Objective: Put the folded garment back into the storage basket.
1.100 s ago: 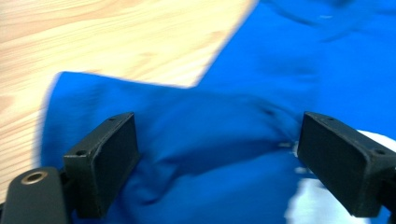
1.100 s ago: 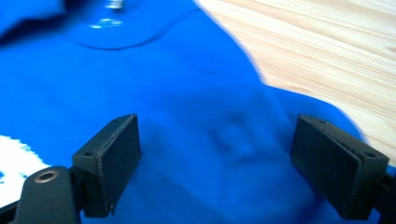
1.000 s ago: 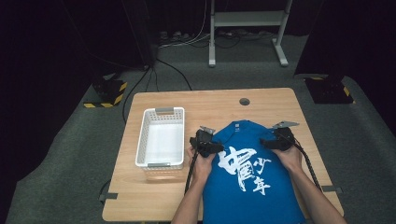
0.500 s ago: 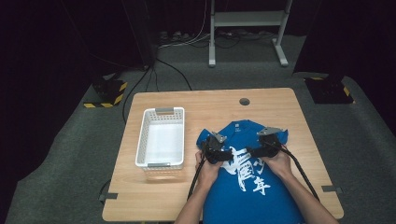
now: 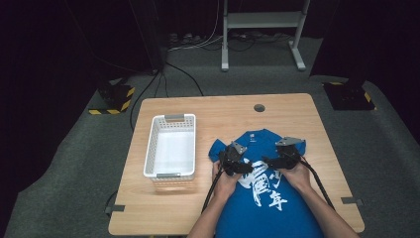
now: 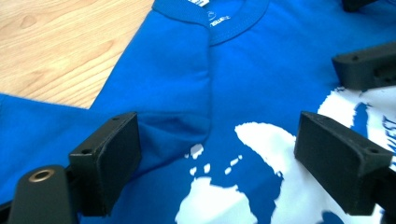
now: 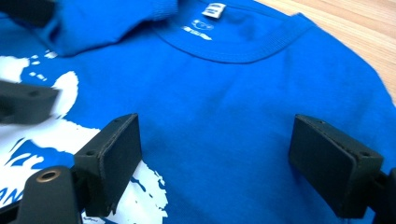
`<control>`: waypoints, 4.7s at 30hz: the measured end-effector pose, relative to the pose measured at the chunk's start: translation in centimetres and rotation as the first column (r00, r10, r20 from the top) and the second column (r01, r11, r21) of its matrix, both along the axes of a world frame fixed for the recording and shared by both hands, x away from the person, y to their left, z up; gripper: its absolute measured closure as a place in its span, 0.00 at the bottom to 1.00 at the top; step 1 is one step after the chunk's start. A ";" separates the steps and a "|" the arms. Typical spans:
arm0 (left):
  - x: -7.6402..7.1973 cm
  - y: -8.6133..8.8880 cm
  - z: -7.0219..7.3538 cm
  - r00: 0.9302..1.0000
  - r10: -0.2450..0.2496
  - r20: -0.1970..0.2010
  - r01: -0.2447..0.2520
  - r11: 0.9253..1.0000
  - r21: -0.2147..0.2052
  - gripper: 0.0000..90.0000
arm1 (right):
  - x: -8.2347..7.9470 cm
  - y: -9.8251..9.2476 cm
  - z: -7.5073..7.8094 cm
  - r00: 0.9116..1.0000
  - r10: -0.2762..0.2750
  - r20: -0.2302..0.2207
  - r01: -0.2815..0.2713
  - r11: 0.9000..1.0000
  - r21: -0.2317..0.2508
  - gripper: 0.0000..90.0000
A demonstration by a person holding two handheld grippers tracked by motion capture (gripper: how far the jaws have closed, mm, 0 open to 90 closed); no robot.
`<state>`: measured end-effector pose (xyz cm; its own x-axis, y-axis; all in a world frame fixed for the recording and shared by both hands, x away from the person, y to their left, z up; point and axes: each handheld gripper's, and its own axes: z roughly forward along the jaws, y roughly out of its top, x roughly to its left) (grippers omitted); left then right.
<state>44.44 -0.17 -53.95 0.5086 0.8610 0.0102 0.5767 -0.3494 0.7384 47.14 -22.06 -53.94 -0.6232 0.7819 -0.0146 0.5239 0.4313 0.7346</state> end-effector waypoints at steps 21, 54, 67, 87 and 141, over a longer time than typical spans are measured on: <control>0.8 2.2 0.1 0.993 0.115 -0.014 -0.115 0.993 0.021 0.16 | -0.4 -1.7 0.1 0.999 -0.018 0.028 0.018 1.000 -0.011 0.20; 1.5 5.3 0.1 0.983 0.181 -0.035 -0.181 0.984 0.004 0.14 | 2.7 -5.8 0.2 0.990 -0.142 -0.017 0.142 0.990 0.003 0.15; 1.4 4.1 0.0 0.993 0.115 -0.026 -0.115 0.993 -0.002 0.13 | 3.5 -3.9 0.3 0.990 -0.135 -0.035 0.134 0.991 -0.020 0.13; 2.2 4.8 0.2 0.986 0.161 -0.048 -0.161 0.987 0.017 0.13 | 3.0 -3.4 0.3 0.985 -0.172 -0.032 0.171 0.985 -0.017 0.12; -0.2 3.9 0.7 0.994 0.110 -0.023 -0.110 0.994 -0.002 0.12 | -0.6 -2.3 0.4 0.995 -0.099 0.005 0.099 0.995 -0.008 0.15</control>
<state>44.22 3.70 -53.23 0.4106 0.9118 -0.0030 0.6282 -0.2805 0.7257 46.52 -24.38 -53.57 -0.5427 0.8396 -0.0237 0.5612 0.3835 0.7335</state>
